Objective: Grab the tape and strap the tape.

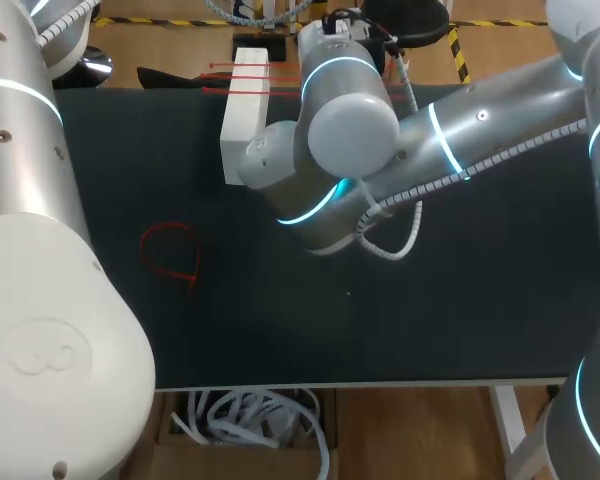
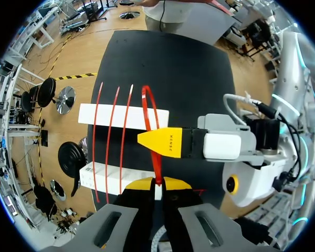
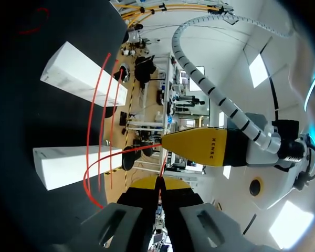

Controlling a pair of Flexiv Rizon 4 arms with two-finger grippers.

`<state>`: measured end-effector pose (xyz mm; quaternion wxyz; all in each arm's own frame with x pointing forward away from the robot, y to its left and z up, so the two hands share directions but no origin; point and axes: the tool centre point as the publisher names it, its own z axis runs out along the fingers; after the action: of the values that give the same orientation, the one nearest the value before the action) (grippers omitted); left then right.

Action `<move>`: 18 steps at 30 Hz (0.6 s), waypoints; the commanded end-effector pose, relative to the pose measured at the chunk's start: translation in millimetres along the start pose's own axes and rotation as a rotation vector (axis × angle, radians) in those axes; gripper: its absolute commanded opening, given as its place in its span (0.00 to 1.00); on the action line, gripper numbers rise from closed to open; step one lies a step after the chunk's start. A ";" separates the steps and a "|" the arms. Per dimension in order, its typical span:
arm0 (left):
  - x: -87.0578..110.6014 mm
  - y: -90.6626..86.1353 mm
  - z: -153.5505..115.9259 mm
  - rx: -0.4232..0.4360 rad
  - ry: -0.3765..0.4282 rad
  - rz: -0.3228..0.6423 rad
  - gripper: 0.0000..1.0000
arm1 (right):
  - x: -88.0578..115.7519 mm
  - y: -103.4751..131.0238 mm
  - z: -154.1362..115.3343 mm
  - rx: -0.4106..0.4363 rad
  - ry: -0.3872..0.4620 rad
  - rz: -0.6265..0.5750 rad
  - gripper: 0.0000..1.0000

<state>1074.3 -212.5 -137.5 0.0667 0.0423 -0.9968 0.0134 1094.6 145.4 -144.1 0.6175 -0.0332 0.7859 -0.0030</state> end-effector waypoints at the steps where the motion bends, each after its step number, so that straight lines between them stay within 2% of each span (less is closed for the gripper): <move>1: -1.4 -1.9 -2.1 -0.006 0.004 -0.001 0.00 | -1.3 2.0 -2.6 -0.004 0.008 -0.003 0.00; 18: -1.4 -1.9 -2.1 -0.006 0.004 -0.001 0.00 | 1.7 10.5 -6.2 -0.034 0.015 0.000 0.00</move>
<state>1074.2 -212.4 -137.5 0.0668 0.0422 -0.9968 0.0133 1089.9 155.4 -146.9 0.6134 -0.0416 0.7887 0.0092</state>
